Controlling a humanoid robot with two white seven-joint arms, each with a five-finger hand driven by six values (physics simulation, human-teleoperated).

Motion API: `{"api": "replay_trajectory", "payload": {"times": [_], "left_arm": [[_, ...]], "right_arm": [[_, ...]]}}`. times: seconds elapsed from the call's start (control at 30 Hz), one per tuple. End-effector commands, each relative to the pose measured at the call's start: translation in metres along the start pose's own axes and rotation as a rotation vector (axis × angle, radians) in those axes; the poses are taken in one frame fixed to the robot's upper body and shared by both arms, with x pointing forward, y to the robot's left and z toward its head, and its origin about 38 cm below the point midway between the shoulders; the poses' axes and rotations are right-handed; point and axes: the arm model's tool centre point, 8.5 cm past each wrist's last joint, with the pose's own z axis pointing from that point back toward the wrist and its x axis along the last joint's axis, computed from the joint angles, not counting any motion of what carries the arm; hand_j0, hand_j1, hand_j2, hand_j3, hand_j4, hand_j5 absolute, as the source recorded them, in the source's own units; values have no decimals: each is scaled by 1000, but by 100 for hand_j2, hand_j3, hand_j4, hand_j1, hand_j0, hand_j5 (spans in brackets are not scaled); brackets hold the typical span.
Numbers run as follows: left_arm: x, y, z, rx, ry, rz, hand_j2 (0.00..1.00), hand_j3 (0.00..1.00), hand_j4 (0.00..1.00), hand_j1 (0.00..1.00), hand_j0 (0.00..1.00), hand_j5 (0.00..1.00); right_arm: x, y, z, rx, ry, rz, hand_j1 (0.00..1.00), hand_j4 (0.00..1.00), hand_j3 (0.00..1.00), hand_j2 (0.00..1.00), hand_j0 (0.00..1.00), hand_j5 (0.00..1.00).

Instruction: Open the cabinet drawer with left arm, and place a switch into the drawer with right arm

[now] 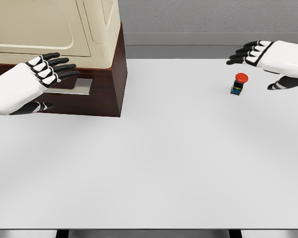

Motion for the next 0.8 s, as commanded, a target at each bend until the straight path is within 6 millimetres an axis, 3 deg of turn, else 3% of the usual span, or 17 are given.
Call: {"api": "replay_trajectory", "payload": {"times": [0.0, 0.2, 0.27, 0.3, 0.33, 0.43, 0.5, 0.57, 0.63, 0.7, 0.77], "left_arm": [[0, 0, 0, 3, 0, 2, 100, 100, 100, 100, 100, 100], [-1, 4, 0, 28, -2, 40, 100, 100, 100, 100, 100, 100], [-1, 8, 1, 42, -5, 77, 100, 100, 100, 100, 100, 100], [-1, 7, 1, 29, -9, 111, 100, 100, 100, 100, 100, 100], [2, 0, -1, -1, -20, 147, 100, 100, 100, 100, 100, 100], [7, -8, -4, -101, -59, 242, 100, 100, 100, 100, 100, 100], [12, -18, -9, -199, -90, 249, 100, 100, 100, 100, 100, 100], [14, -22, -8, -251, -103, 265, 100, 100, 100, 100, 100, 100], [15, -23, -7, -318, -124, 279, 100, 100, 100, 100, 100, 100], [14, -22, -8, -352, -134, 272, 100, 100, 100, 100, 100, 100], [14, -23, -8, -384, -138, 269, 100, 100, 100, 100, 100, 100]], "right_arm": [[2, -2, -1, -5, -5, 6, 100, 100, 100, 100, 100, 100], [8, -3, -6, -14, -24, 8, 100, 100, 100, 100, 100, 100], [-1, -3, 3, -8, 10, 4, 100, 100, 100, 100, 100, 100], [-15, -4, 23, 18, 69, 6, 100, 100, 100, 100, 100, 100], [-21, -3, 28, 19, 86, -8, 100, 100, 100, 100, 100, 100], [-24, -1, 25, 13, 91, -20, 100, 100, 100, 100, 100, 100], [-44, 10, 29, 24, 145, -64, 100, 100, 100, 100, 100, 100], [-45, 24, 6, 85, 129, -59, 100, 100, 100, 100, 100, 100], [-36, 16, -19, 149, 70, -5, 100, 100, 100, 100, 100, 100], [-32, 21, -52, 200, 30, 13, 100, 100, 100, 100, 100, 100], [-36, 30, -65, 225, 36, 6, 100, 100, 100, 100, 100, 100]]}}
